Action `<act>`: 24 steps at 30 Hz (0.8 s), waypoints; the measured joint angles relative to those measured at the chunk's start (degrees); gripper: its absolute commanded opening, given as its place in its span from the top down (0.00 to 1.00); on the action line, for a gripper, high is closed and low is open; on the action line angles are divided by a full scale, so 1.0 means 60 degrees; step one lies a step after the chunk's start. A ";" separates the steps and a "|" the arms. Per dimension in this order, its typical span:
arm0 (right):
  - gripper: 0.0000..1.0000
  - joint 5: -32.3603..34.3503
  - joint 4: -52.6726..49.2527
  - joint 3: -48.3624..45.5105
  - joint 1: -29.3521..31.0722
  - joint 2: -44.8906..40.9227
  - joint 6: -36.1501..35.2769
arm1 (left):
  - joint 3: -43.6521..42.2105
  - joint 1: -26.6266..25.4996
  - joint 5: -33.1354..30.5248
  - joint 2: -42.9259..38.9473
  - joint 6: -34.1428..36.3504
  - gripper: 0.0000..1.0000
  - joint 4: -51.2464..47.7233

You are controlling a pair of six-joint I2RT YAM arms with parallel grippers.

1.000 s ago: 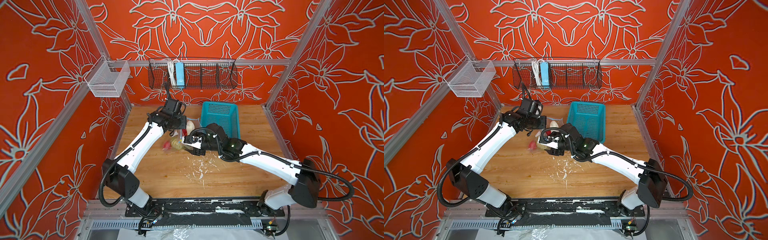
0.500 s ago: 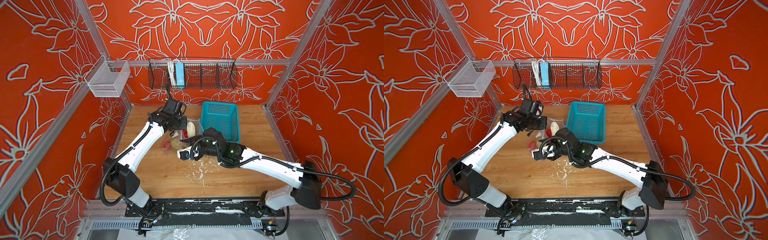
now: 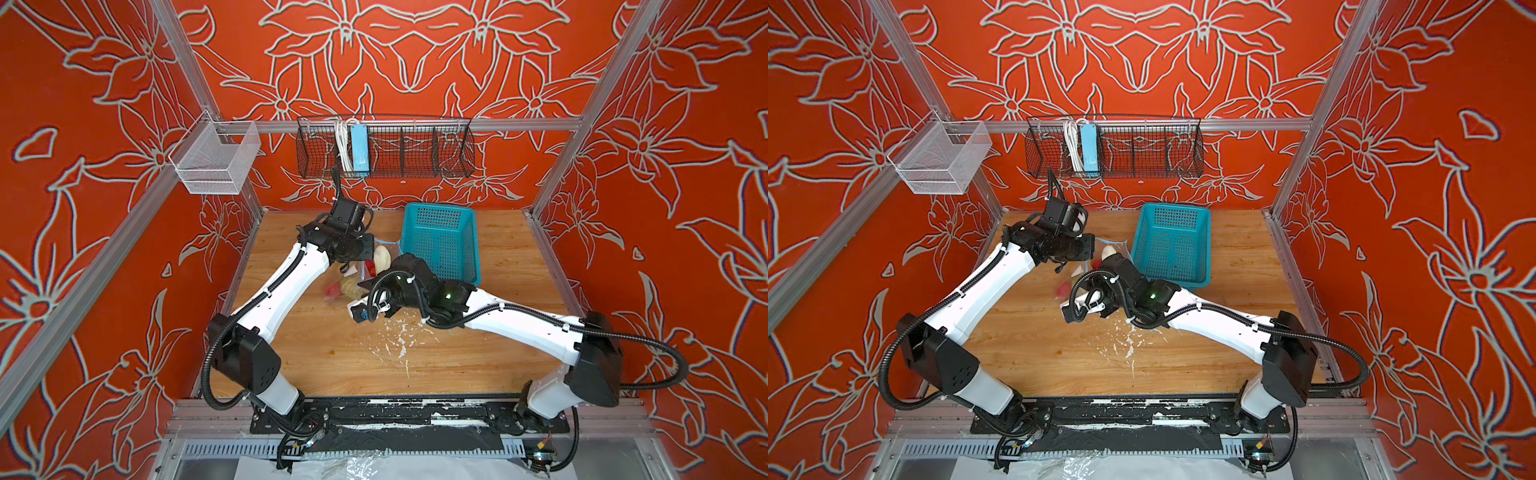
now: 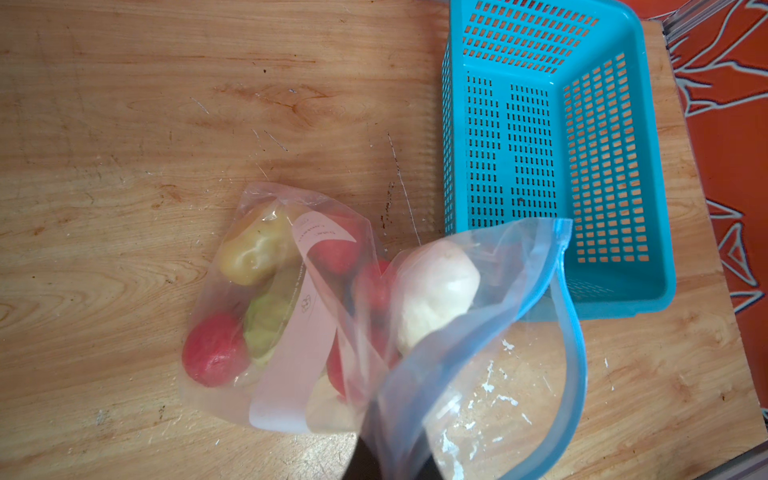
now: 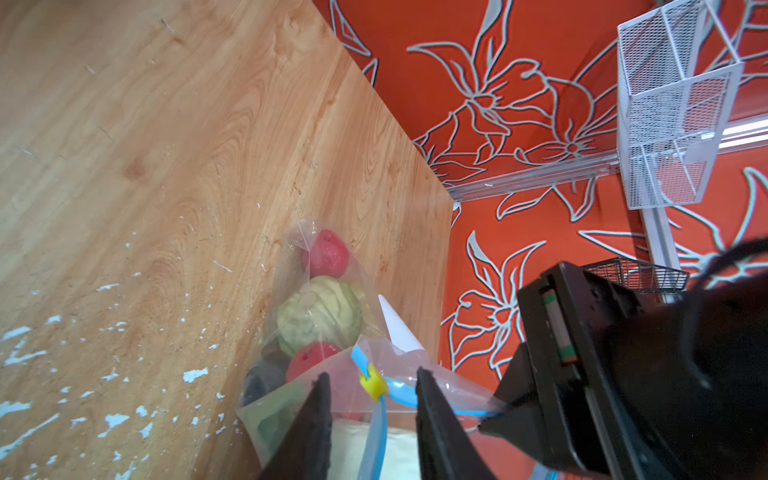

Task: Place the food in the zip-top bag and seal the zipper
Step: 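Move the right gripper to the bag's blue zipper edge near the left gripper, then pinch the blue zipper edge with the right gripper beside the left gripper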

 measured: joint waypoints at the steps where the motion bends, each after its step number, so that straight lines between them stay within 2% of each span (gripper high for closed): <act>1: 0.67 0.0051 -0.0025 0.0058 0.0000 0.0087 -0.0022 | 0.0025 0.0000 0.0018 0.0018 -0.0004 1.00 -0.0022; 10: 0.70 0.0495 -0.0328 0.0168 -0.0066 0.0488 -0.0419 | 0.0211 0.0000 0.0051 0.0058 -0.0033 1.00 -0.0208; 24: 0.71 0.0492 -0.0102 0.0171 -0.0339 0.0583 -0.0565 | 0.0240 0.0000 0.0142 0.0127 -0.0175 1.00 -0.0262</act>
